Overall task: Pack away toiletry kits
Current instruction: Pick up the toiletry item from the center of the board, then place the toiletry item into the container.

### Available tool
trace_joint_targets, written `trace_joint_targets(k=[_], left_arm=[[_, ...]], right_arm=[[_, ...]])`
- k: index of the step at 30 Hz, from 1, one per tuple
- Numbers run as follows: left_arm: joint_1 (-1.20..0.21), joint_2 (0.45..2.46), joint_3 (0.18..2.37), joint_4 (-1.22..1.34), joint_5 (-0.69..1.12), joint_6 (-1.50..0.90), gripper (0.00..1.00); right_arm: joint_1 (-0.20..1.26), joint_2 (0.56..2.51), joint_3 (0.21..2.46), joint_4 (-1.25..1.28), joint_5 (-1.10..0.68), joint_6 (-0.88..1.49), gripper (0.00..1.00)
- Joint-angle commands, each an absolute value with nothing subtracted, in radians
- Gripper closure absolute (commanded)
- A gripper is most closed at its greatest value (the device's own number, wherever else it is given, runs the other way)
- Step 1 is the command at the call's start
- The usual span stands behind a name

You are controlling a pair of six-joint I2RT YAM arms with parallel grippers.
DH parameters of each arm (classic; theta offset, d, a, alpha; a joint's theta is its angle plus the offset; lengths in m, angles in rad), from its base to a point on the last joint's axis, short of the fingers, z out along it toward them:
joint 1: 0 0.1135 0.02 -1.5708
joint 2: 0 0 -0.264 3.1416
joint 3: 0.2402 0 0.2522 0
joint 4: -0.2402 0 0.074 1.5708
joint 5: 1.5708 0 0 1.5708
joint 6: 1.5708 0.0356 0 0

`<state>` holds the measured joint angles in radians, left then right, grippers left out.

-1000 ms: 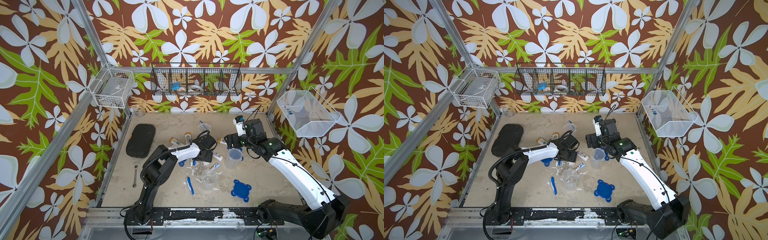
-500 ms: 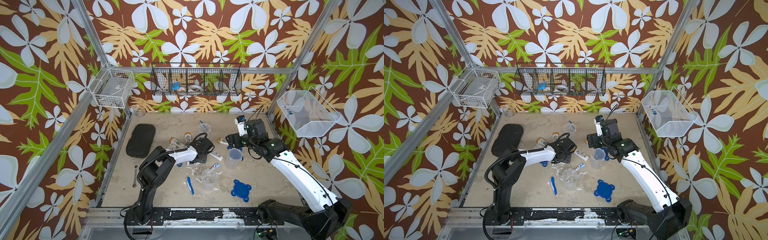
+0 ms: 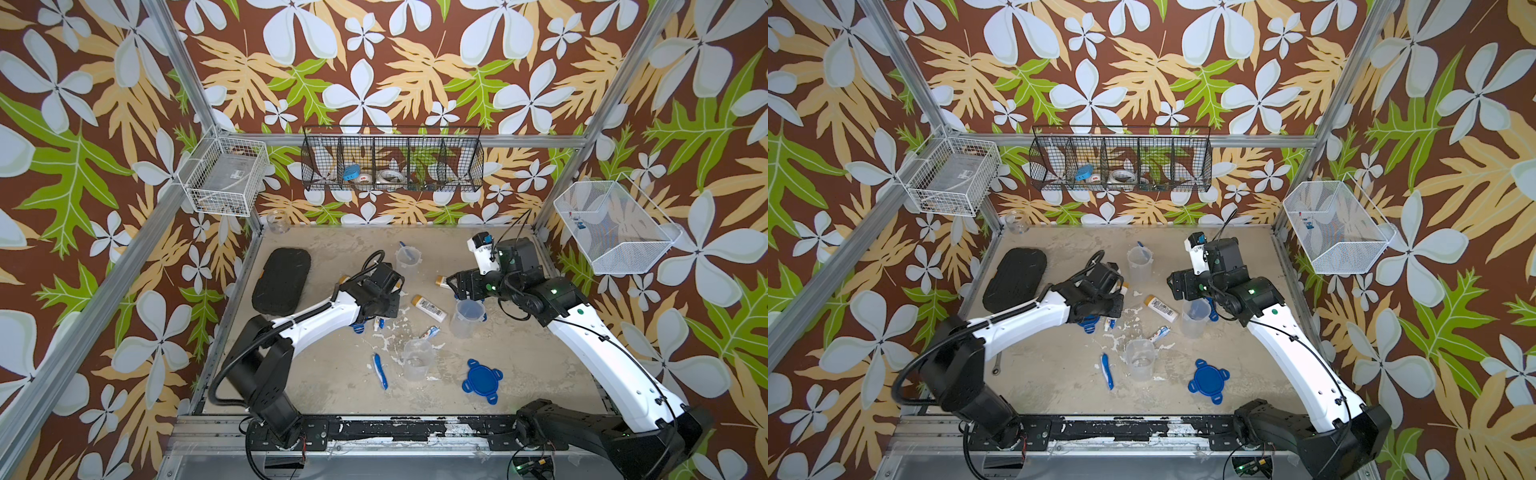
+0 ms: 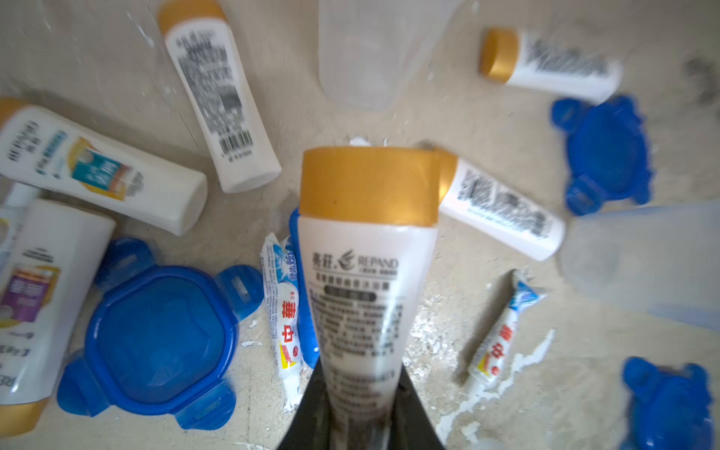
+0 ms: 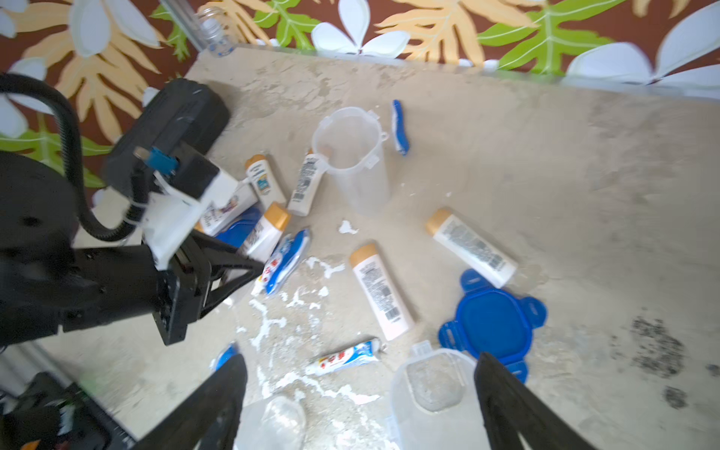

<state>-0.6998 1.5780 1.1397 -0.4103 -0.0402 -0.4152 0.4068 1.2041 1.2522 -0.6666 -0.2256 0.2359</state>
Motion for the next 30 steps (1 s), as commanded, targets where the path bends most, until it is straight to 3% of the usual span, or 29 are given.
trace_joint_targets(k=[1, 8, 18, 22, 30], left_arm=[[-0.689, 1.458, 1.083, -0.312, 0.128, -0.328, 1.0], [-0.689, 1.192, 0.917, -0.211, 0.265, -0.302, 1.0], [-0.689, 1.099, 0.879, -0.224, 0.322, -0.295, 1.0], [-0.69, 1.092, 0.88, -0.222, 0.321, -0.289, 1.0], [-0.695, 1.101, 0.886, -0.221, 0.313, -0.262, 1.0]], right_arm=[[0.408, 1.224, 1.253, -0.66, -0.419, 0.285, 0.1], [0.414, 1.297, 1.249, -0.546, -0.673, 0.369, 0.11], [0.559, 1.446, 1.297, -0.442, -0.818, 0.419, 0.15], [0.58, 1.487, 1.311, -0.43, -0.83, 0.42, 0.25], [0.589, 1.534, 1.339, -0.428, -0.844, 0.42, 0.53]])
